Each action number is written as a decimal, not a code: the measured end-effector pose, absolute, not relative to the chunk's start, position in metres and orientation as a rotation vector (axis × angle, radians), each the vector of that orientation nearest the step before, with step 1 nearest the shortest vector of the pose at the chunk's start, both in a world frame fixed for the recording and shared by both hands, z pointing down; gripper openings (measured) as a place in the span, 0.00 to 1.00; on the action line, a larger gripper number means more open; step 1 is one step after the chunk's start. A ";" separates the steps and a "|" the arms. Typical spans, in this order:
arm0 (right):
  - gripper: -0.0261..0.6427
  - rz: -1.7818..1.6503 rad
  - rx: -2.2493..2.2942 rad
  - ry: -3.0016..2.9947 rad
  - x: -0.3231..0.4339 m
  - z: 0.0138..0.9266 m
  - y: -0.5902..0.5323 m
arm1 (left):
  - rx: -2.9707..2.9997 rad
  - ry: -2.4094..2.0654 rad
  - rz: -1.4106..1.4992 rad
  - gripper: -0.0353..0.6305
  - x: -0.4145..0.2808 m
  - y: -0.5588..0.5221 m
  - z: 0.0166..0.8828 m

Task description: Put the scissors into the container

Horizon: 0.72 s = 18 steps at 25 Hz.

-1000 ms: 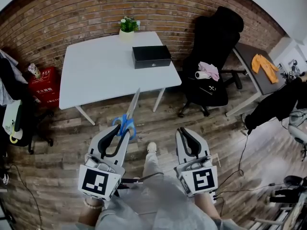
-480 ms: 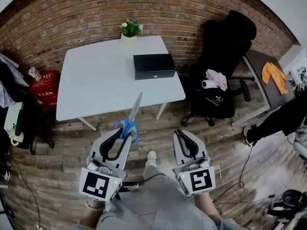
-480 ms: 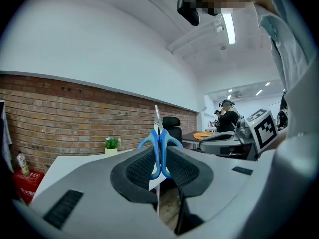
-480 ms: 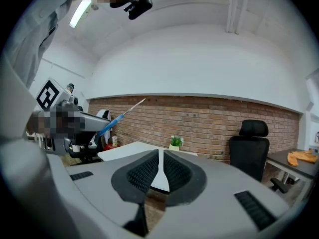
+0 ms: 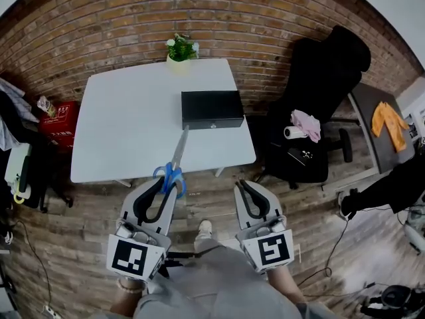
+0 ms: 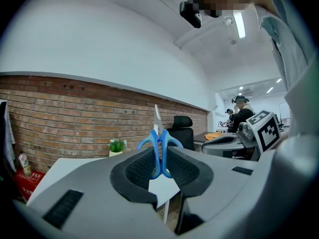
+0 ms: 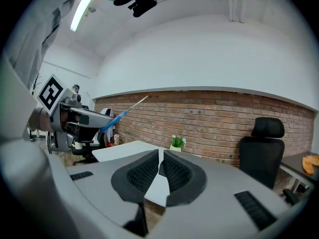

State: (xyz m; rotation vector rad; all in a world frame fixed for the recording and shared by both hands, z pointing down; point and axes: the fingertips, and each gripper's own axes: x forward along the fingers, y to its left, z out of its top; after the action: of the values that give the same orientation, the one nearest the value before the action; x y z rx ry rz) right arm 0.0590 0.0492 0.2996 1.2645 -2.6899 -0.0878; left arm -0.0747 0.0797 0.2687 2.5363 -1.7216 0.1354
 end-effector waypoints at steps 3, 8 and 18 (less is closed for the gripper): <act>0.12 -0.108 1.215 -2.692 0.060 0.301 0.024 | 2.498 -1.751 0.129 0.20 -0.072 0.054 0.271; 0.12 -0.173 1.112 -2.659 0.061 0.311 -0.009 | 2.459 -1.793 0.145 0.20 -0.067 0.020 0.271; 0.12 -0.030 1.120 -2.607 0.069 0.348 -0.058 | 2.443 -1.824 0.156 0.20 -0.058 -0.024 0.267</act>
State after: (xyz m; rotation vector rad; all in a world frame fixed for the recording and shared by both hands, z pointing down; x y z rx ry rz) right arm 0.0690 -0.0577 0.3481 1.1205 -2.6072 -0.0300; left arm -0.0579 -0.0237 0.2667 2.4426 -1.8238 0.1565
